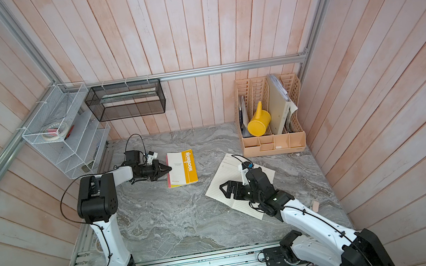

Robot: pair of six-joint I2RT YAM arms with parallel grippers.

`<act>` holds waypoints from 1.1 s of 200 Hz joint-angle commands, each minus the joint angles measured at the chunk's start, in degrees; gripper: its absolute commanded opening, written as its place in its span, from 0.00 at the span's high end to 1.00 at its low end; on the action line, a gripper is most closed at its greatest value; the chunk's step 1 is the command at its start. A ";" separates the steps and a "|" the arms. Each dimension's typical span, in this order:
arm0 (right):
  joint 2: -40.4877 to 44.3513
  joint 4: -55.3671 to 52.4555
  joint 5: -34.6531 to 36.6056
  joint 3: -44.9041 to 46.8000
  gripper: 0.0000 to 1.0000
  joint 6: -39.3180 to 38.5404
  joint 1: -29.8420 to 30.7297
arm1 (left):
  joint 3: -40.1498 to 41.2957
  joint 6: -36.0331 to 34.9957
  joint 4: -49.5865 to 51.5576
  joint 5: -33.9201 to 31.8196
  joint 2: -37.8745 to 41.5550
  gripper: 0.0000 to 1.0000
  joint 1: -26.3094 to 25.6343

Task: Close the notebook
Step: Place the notebook at the notebook.

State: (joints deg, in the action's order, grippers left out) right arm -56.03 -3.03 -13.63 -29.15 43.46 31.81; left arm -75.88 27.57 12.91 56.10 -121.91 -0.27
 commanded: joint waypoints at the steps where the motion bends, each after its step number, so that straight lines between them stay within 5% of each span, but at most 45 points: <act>1: 0.29 0.39 -0.87 0.54 0.02 0.51 -0.22 | -1.78 -1.54 0.88 -0.95 -1.40 1.00 0.19; 31: 0.57 0.36 -0.75 0.55 0.02 0.57 -0.18 | -2.03 -1.99 1.73 -2.01 -1.47 1.00 0.19; 220: 0.31 -0.02 -1.40 -0.03 0.02 0.57 -0.18 | -5.61 -5.22 10.27 -7.80 2.35 0.60 0.18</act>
State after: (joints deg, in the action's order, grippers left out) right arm -56.03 -3.05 -14.46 -29.12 43.66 31.81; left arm -79.24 24.45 19.55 51.40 -122.21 -0.27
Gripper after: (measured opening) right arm 0.983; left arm 0.386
